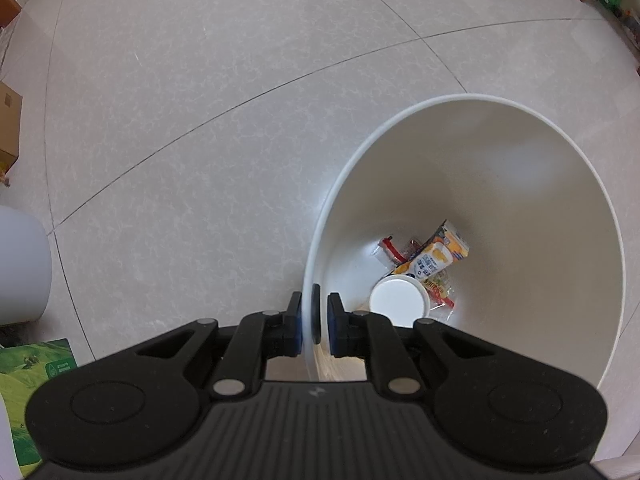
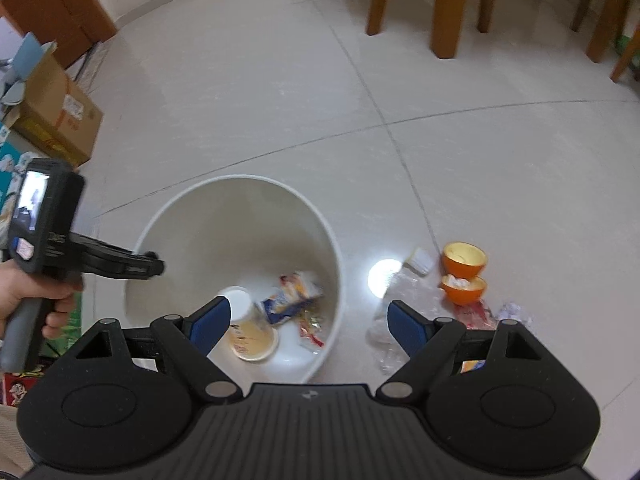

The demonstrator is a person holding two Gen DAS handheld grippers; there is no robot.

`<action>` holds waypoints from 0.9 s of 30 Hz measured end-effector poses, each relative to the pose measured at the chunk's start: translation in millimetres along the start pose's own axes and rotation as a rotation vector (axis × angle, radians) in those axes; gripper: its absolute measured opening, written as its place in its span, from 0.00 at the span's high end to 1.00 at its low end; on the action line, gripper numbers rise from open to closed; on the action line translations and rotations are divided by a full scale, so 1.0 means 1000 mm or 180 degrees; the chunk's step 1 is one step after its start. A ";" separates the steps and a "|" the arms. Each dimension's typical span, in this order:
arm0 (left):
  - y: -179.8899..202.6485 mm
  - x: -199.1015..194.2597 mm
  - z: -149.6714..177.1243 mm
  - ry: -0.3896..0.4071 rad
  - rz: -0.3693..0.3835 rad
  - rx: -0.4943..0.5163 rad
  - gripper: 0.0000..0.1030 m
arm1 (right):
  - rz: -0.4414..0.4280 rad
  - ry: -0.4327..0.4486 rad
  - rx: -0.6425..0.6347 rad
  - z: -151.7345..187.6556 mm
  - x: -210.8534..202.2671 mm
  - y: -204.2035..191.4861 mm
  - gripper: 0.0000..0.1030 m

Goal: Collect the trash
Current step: 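Carry the blue carton over the bin and release it, then grasp the wide blue orange-print juice carton with the right gripper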

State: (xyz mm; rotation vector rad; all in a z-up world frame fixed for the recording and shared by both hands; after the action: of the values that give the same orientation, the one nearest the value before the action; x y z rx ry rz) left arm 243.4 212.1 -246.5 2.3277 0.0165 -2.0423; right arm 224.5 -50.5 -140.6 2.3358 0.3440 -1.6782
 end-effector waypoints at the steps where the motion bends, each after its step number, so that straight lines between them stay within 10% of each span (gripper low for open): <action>1: 0.000 0.000 0.000 0.0000 0.0001 0.0001 0.90 | 0.0025 0.0011 0.0015 0.002 0.000 0.005 0.14; 27: 0.001 0.000 0.000 -0.0007 -0.0019 0.0012 0.90 | 0.0744 -0.0316 0.1438 0.121 0.124 0.185 0.13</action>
State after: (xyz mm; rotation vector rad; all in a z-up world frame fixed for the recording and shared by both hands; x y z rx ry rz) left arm 243.2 211.1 -246.8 2.3305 0.0193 -2.0494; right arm 215.6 -259.1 -284.7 2.4522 -0.3524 -1.8942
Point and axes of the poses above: each gripper's, at about its wrist camera, not at the fingertips, and x roughly the way its jaws point, y to its right, z to its underside, the point moved 7 cm from there along x, roughly the way its jaws point, and after that the axes turned 1 degree about z, right-handed, at the moved point
